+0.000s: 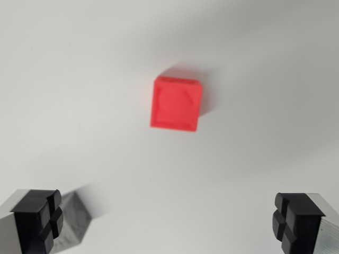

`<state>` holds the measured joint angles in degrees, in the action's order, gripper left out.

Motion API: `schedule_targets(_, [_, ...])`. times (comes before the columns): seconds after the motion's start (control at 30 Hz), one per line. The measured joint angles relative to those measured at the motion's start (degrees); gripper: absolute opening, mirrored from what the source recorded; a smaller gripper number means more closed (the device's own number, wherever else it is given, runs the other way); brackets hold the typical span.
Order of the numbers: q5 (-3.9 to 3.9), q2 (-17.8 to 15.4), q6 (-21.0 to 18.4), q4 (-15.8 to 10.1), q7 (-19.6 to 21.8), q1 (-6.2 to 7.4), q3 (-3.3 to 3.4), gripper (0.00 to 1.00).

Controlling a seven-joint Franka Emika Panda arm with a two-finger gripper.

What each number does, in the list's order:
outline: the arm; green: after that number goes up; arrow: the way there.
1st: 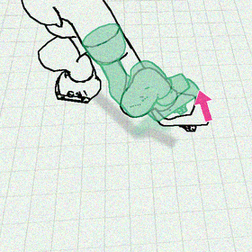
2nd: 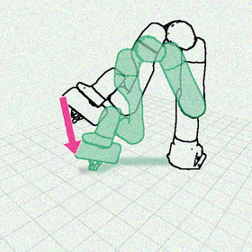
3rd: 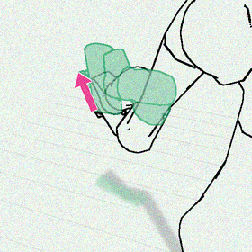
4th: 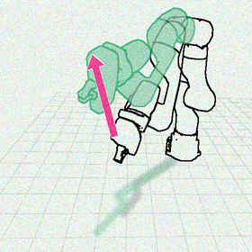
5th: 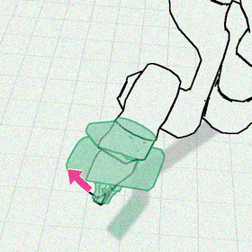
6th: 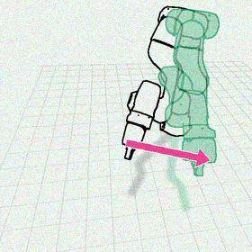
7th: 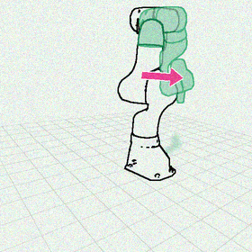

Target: Destack cube

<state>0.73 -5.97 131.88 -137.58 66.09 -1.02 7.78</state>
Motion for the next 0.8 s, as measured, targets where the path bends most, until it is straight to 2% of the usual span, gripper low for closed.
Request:
schedule_targets(0.4, [0.35, -2.77, -5.23, 2.44, 0.24, 0.0, -0.02, 1.0])
schedule_targets(0.8, [0.48, -4.09, -8.13, 4.0, 0.37, 0.0, -0.08, 1.0])
